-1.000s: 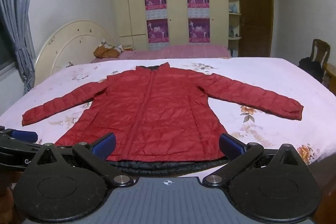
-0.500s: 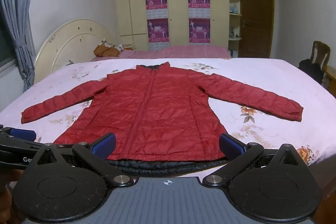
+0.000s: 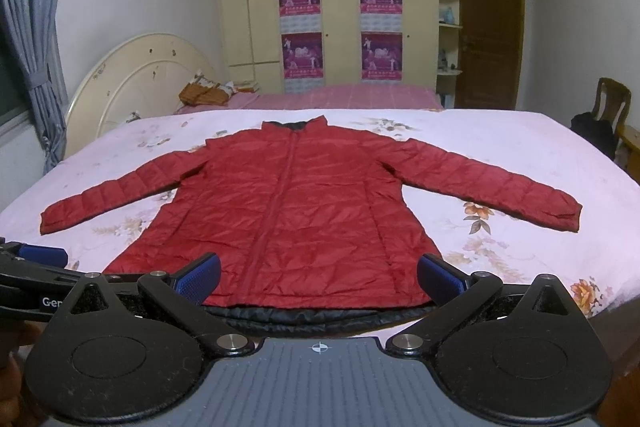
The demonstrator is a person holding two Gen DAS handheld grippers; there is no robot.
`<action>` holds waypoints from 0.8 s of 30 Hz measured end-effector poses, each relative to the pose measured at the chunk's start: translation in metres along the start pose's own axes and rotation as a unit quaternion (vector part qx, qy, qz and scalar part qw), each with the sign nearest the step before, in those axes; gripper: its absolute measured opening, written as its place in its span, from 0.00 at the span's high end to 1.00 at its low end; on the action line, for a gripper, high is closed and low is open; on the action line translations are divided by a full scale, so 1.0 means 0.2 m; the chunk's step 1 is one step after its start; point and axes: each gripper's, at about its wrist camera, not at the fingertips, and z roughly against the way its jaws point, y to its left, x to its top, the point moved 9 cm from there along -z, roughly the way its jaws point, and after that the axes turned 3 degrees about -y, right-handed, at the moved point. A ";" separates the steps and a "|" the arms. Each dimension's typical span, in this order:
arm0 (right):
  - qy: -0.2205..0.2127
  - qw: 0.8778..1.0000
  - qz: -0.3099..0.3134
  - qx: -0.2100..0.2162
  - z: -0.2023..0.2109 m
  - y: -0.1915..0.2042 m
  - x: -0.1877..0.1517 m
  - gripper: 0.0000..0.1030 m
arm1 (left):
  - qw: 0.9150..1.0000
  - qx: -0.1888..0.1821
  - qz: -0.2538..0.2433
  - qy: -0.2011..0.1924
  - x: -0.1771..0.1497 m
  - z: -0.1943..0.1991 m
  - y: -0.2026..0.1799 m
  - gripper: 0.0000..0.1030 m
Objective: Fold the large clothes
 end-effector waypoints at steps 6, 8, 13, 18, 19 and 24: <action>0.000 1.000 0.001 0.002 -0.01 0.02 0.00 0.00 | 1.000 0.002 0.002 0.001 0.00 0.00 0.02 0.00; 0.000 1.000 0.002 0.002 -0.02 0.03 0.01 0.00 | 1.000 0.003 0.002 0.000 0.00 -0.01 0.03 0.00; 0.000 1.000 0.004 0.003 -0.04 0.04 0.01 0.00 | 1.000 0.005 0.005 0.003 0.01 -0.01 0.04 0.00; 0.001 1.000 0.004 0.005 -0.04 0.05 0.01 0.00 | 1.000 0.007 0.006 0.002 0.01 -0.01 0.05 0.00; 0.001 1.000 0.005 0.004 -0.04 0.04 0.01 0.00 | 1.000 0.007 0.006 0.003 0.01 -0.01 0.05 0.00; 0.000 1.000 0.004 0.003 -0.04 0.04 0.01 0.00 | 1.000 0.007 0.005 0.003 0.01 -0.01 0.05 0.00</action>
